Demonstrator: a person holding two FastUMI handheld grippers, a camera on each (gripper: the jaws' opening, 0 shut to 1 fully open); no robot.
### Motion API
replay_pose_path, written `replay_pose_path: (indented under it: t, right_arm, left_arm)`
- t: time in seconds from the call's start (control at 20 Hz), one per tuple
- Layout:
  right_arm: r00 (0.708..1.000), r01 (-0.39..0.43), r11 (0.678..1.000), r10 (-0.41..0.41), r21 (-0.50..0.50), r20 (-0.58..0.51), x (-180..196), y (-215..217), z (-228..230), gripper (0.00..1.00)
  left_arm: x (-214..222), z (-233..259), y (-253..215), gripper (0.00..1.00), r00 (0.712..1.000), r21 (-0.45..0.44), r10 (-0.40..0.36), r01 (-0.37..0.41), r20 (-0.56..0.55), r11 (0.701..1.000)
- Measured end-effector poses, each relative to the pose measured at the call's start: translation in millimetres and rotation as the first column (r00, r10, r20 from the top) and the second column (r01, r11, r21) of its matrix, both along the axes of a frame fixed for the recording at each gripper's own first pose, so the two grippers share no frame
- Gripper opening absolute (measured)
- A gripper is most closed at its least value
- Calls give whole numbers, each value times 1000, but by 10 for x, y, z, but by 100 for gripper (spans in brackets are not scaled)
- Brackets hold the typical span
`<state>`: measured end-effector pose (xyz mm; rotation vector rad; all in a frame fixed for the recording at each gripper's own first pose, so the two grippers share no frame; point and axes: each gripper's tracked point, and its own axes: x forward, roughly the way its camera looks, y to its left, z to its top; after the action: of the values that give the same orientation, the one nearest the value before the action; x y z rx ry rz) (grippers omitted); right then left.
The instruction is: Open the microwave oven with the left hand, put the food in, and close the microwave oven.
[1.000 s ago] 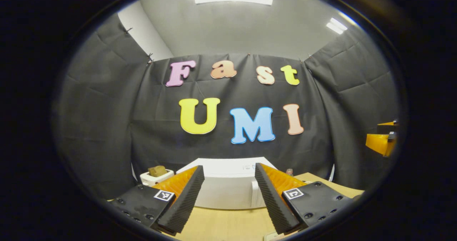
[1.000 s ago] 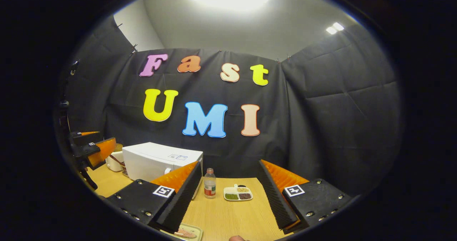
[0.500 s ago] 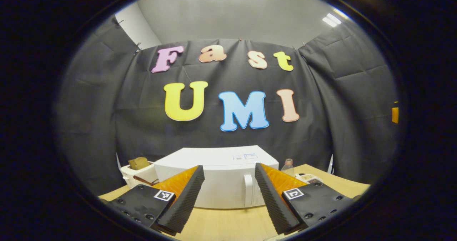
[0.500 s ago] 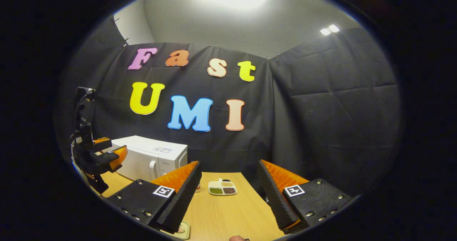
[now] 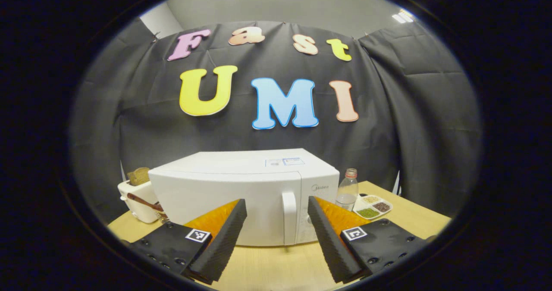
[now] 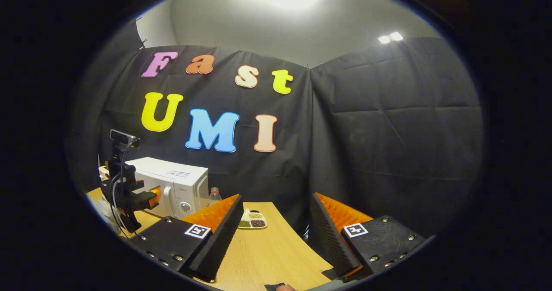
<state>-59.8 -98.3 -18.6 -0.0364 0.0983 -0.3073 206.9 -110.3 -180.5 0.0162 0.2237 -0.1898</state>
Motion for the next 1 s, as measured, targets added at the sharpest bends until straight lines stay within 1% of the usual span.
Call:
replay_pose_path:
  t: [0.15,0.3,0.55,0.65,0.7,0.75,0.8,0.85,0.9,0.95,1.0]
  right_arm:
    - [1000,8,1000,-8,-3,-9,-8,3,-25,96]
    - [1000,-2,1000,2,-9,-24,-19,35,-57,96]
    - [1000,-6,1000,6,-20,-25,1,29,-44,96]
    - [1000,-4,1000,4,-19,-29,12,19,-66,96]
    - [1000,-2,1000,2,-21,-31,6,-1,-71,96]
    - [999,-1,1000,0,-23,-33,-1,-14,-67,96]
    - [999,0,1000,-1,-26,-34,-2,-22,-72,96]
    - [999,1,1000,-2,-30,-35,-8,-36,-69,96]
    - [999,2,999,-3,-34,-37,-17,-48,-75,96]
    - [999,1,999,-2,-36,-38,-9,-51,-73,96]
    - [999,-1,999,0,-36,-39,-5,-57,-80,96]
  left_arm:
    - [165,-239,-165,96,999,28,-33,34,-33,999]
    - [347,-428,-242,96,997,59,-32,36,-66,998]
    - [481,-777,-369,95,989,95,-41,54,-140,994]
    - [513,-911,-390,84,985,94,-36,52,-170,994]
    - [520,-953,-396,75,983,91,-29,46,-184,995]
    - [536,-969,-383,68,982,88,-19,36,-189,995]
    - [547,-969,-375,59,982,81,-13,29,-191,996]
    - [573,-981,-371,54,981,74,-9,24,-195,997]
    - [580,-1023,-383,52,978,67,-9,23,-206,997]
    - [575,-1023,-326,50,977,84,9,9,-215,996]
    - [603,-1066,-336,39,975,71,7,9,-223,997]
